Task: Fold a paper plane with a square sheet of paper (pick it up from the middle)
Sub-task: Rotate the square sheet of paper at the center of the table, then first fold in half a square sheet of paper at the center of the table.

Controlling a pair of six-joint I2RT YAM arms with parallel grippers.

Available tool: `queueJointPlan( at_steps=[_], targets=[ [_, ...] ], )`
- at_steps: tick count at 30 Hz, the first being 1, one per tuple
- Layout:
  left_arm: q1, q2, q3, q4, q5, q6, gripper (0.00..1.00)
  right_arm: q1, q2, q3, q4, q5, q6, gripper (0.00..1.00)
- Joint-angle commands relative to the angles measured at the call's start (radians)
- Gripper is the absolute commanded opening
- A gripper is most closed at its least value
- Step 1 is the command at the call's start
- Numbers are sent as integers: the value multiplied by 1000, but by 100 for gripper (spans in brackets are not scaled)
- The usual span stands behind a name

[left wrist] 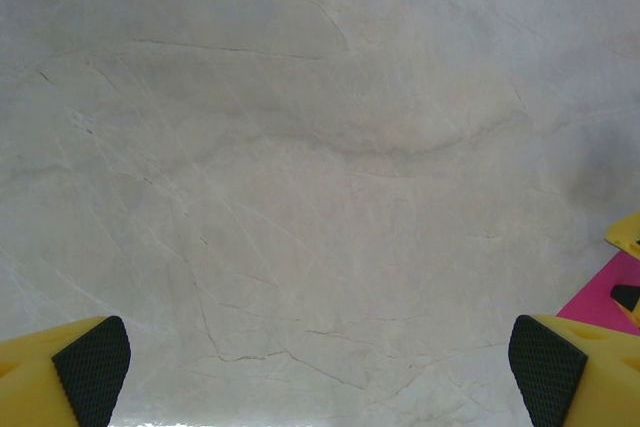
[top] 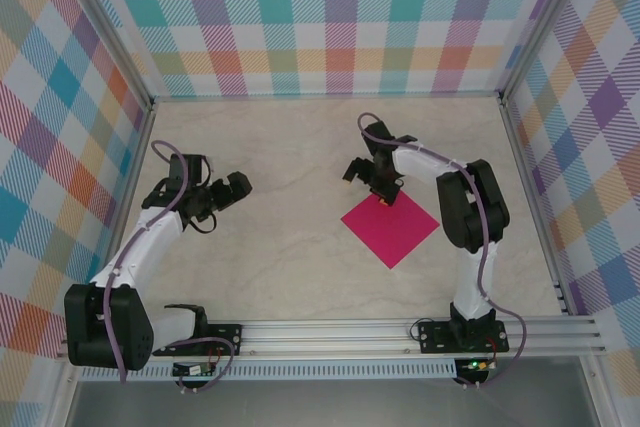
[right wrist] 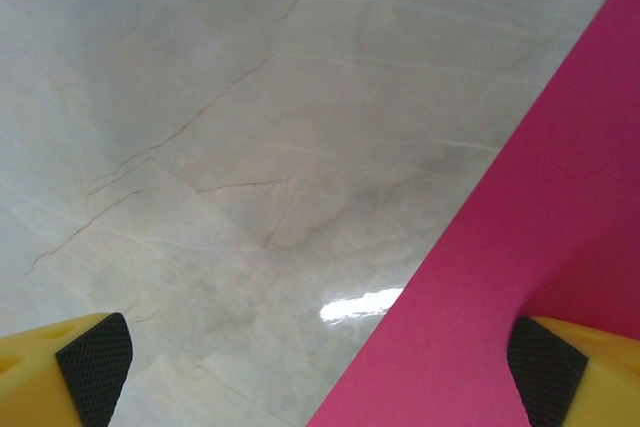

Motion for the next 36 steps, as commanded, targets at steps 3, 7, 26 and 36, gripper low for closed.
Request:
queueJointPlan(
  at_steps=[3, 7, 26, 36],
  targets=[
    [10, 2, 26, -10, 16, -5, 100, 87, 37, -32, -18, -78, -18, 100],
    [9, 3, 23, -12, 13, -7, 100, 183, 20, -66, -33, -109, -51, 100],
    [-23, 53, 93, -130, 13, -5, 100, 268, -295, -200, -365, 222, 236, 100],
    [-25, 98, 83, -99, 26, -9, 100, 268, -177, -152, -310, 148, 172, 100]
  ],
)
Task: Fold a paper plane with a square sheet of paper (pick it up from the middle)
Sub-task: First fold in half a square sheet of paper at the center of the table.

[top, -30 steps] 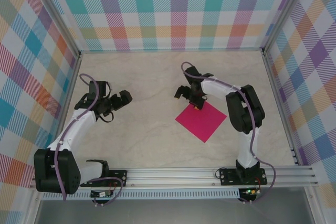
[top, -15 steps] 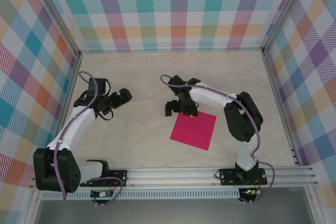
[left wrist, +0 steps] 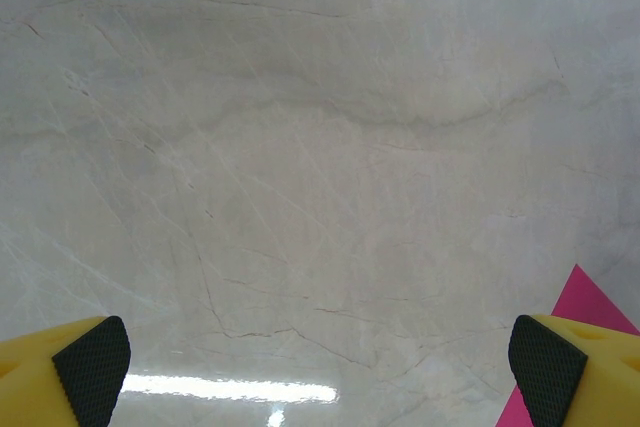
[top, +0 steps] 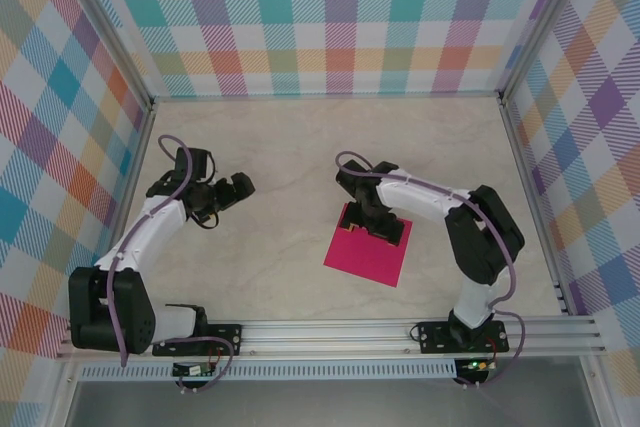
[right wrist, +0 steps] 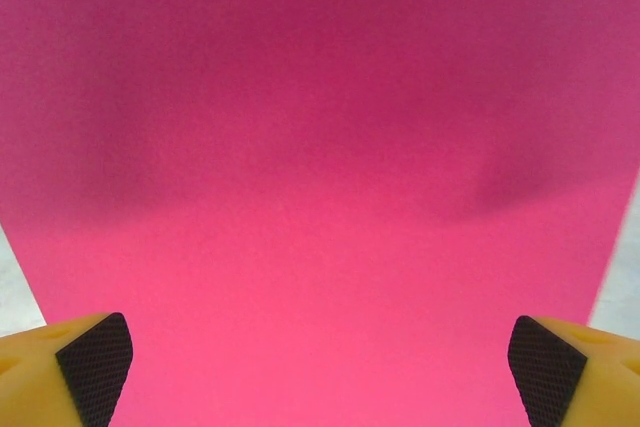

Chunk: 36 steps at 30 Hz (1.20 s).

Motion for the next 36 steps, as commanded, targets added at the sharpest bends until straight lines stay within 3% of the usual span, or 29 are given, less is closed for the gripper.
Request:
queueJointPlan(
  at_steps=[1, 20, 28, 36],
  targets=[
    [-7, 16, 12, -8, 25, -7, 100, 0, 38, 30, 9, -28, 9, 100],
    [-6, 42, 9, -9, 21, -8, 100, -29, 105, -102, 116, -93, -20, 100],
    [-6, 46, 11, -12, 21, -9, 100, -29, 179, -87, 66, -90, -60, 99],
    [-6, 47, 11, -15, 17, -8, 100, -31, 165, -116, 126, -97, -72, 98]
  ],
)
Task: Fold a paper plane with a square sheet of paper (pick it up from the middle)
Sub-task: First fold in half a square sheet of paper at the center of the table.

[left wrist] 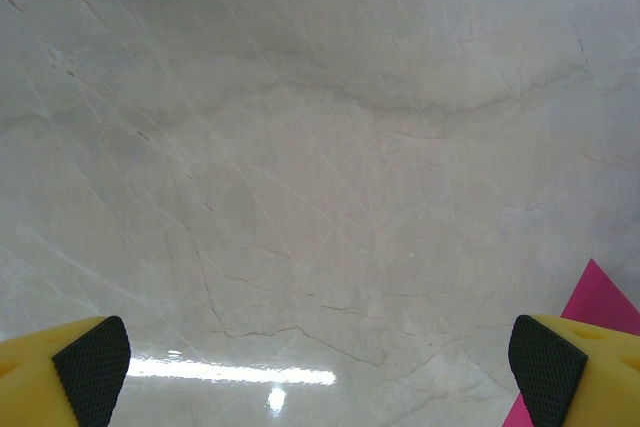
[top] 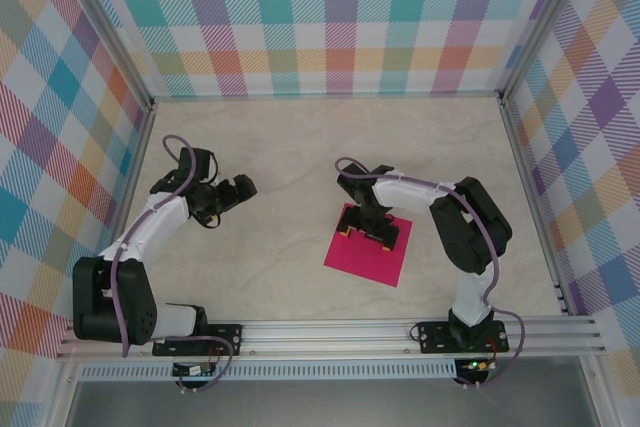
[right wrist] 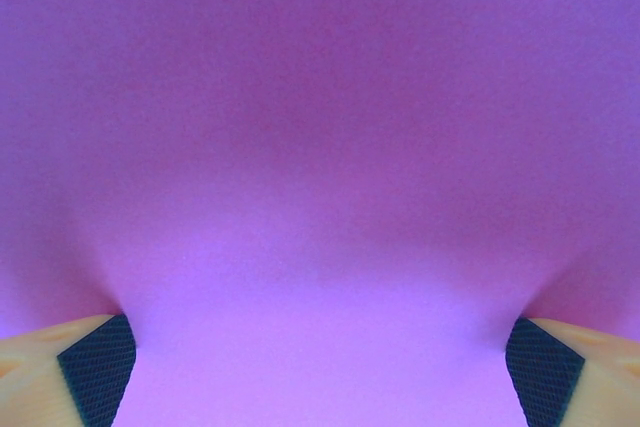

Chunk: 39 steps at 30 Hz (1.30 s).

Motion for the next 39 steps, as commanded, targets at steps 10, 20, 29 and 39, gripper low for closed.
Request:
queueJointPlan(
  at_steps=[10, 20, 29, 39],
  targets=[
    [-5, 10, 8, -20, 3, -9, 100, -1, 43, -106, 29, 39, -33, 95],
    [-6, 9, 11, -24, 6, -9, 100, -1, -53, -120, 88, 45, -100, 80],
    [-38, 6, -1, -15, 46, -27, 99, 10, -205, -97, 262, -84, -213, 13],
    [-106, -7, -130, 219, 239, -185, 86, 1, -201, -120, 702, -476, -188, 16]
  ],
)
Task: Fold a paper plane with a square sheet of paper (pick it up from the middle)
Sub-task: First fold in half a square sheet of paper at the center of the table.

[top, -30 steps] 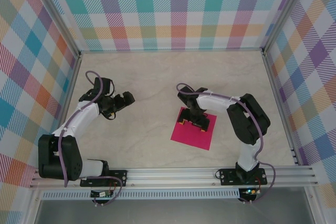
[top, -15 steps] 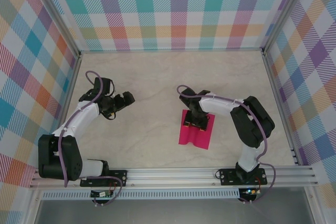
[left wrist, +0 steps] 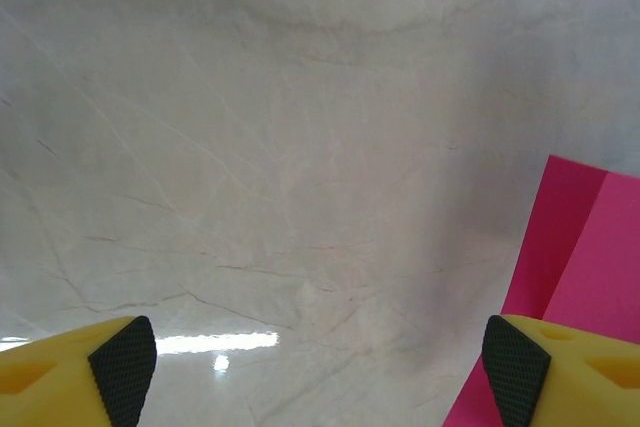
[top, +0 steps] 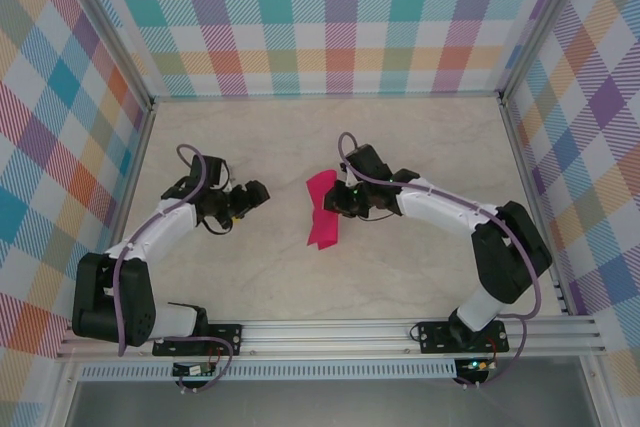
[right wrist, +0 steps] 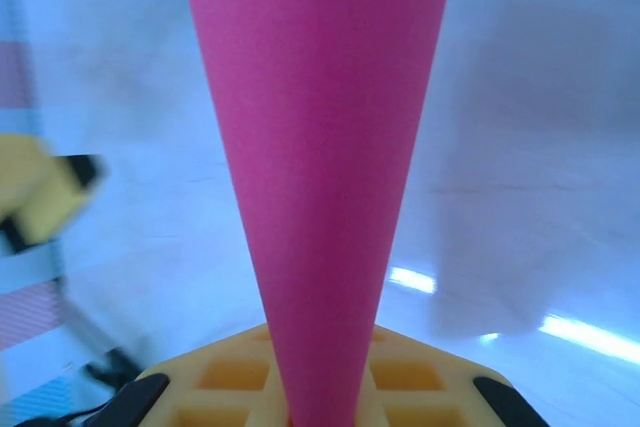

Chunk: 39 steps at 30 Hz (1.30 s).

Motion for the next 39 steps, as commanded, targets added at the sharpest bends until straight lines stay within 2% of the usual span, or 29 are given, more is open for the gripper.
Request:
queueJointPlan(
  at_steps=[1, 4, 8, 15, 17, 22, 28, 32, 39],
  targets=[
    [-33, -6, -43, 92, 78, -77, 84, -3, 80, -8, 160, -154, 15, 17],
    [-58, -1, -70, 147, 78, -100, 82, -11, 151, 10, 173, -155, 8, 18],
    [-84, -4, -95, 194, 60, -118, 81, -11, 229, 57, 88, -90, -38, 23],
    [-121, -6, -98, 205, 25, -134, 83, -14, 234, 86, -49, 47, -117, 51],
    [-131, -3, -107, 223, 27, -152, 83, -12, 233, 93, -78, 69, -123, 55],
    [-162, 30, -126, 308, 117, -202, 81, -6, 238, 95, -98, 93, -114, 58],
    [-218, 55, -173, 424, 210, -211, 63, -6, 236, 97, -86, 79, -92, 59],
    [-245, 77, -192, 531, 253, -241, 63, -6, 227, 93, -80, 82, -81, 59],
    [-299, 131, -190, 577, 211, -246, 60, -6, 208, 80, -59, 77, -63, 59]
  ],
)
